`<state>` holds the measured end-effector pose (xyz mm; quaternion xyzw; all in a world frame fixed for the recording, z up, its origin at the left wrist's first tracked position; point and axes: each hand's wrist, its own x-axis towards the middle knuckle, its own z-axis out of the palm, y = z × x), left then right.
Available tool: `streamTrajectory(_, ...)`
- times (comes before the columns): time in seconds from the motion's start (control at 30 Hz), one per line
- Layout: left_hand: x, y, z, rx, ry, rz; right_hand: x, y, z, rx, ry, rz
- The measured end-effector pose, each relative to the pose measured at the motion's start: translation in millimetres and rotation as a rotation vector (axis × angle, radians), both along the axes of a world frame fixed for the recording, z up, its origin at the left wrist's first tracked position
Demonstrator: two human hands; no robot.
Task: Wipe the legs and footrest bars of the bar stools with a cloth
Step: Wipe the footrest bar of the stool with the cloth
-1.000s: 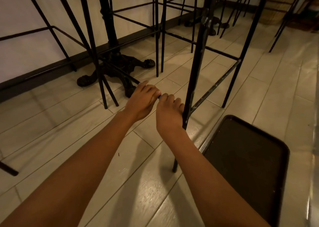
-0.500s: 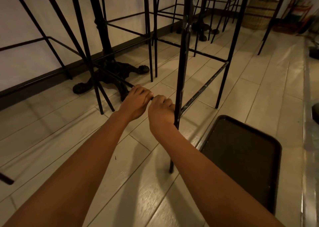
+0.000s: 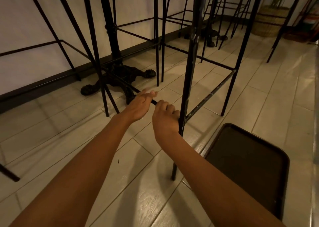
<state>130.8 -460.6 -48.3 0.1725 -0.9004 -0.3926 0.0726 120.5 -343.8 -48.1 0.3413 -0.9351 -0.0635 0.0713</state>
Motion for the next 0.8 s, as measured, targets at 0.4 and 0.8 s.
streamTrajectory(0.4, -2, -4, 4, 0.154, 0.015, 0.021, -9, -29, 4, -0.103, -0.1, 0.071)
streamTrajectory(0.8, -3, 7, 8, -0.162, -0.107, -0.014, -1, 2, 6, 0.019, -0.087, -0.031)
